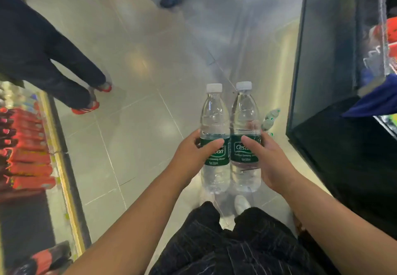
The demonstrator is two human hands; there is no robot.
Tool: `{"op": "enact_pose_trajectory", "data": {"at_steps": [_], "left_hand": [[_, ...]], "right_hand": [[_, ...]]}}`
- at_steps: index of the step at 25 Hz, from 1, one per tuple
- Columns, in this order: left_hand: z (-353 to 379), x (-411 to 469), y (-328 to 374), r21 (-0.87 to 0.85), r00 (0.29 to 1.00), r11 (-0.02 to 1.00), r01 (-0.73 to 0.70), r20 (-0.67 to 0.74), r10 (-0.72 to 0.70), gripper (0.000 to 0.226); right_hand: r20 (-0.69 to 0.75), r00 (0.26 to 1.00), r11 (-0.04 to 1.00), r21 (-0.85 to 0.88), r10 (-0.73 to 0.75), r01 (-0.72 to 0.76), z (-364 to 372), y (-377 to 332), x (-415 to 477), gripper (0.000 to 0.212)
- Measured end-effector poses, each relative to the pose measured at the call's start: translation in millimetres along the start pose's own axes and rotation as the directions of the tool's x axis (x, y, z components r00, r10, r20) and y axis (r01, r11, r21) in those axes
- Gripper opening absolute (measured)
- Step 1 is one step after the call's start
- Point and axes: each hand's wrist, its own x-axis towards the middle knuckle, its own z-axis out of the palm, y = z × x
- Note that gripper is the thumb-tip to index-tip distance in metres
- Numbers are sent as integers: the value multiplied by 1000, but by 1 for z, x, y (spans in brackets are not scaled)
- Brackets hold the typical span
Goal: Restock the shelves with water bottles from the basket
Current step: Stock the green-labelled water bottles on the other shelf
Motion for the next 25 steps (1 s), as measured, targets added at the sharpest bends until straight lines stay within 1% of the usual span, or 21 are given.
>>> {"op": "enact_pose_trajectory", "data": {"at_steps": [2, 5, 8, 10, 12, 15, 17, 19, 21, 22, 24, 25], "left_hand": [[-3, -29, -4, -63, 992, 998, -20, -125, 12, 21], [2, -76, -18, -155, 946, 986, -55, -325, 2, 20], [11, -131, -41, -259, 856, 959, -119, -516, -33, 18], [14, -167, -61, -308, 783, 936, -172, -619, -60, 18], [18, -212, -84, -350, 696, 910, -221, -710, -104, 18], [26, -275, -115, -393, 561, 864, -315, -811, -164, 15], [37, -321, -137, -406, 463, 836, -370, -860, -213, 14], [48, -367, -159, -415, 379, 808, -418, -888, -260, 13], [65, -417, -186, -427, 309, 770, -474, -900, -308, 17], [73, -443, -198, -425, 275, 758, -495, -904, -327, 19], [90, -496, -226, -416, 192, 735, -536, -908, -374, 16], [98, -521, -240, -412, 156, 724, -552, -905, -396, 14]], "right_hand": [[114, 993, 999, -43, 6, -1, 10, -7, -10, 25], [264, 964, 989, -145, 38, 1, 23, -9, -26, 27], [431, 896, 971, -241, 105, 1, 42, -4, -48, 25], [542, 827, 955, -295, 148, 22, 58, 5, -66, 26], [636, 745, 938, -345, 202, 39, 79, 22, -94, 30], [731, 623, 912, -406, 280, 66, 106, 50, -138, 40], [776, 534, 885, -454, 336, 105, 122, 73, -172, 34], [797, 458, 848, -507, 394, 154, 139, 98, -205, 29], [803, 392, 810, -551, 449, 200, 153, 129, -248, 28], [802, 360, 797, -567, 476, 209, 159, 144, -272, 28], [797, 291, 773, -595, 530, 221, 167, 176, -323, 27], [798, 243, 765, -600, 551, 234, 168, 191, -349, 27]]}}
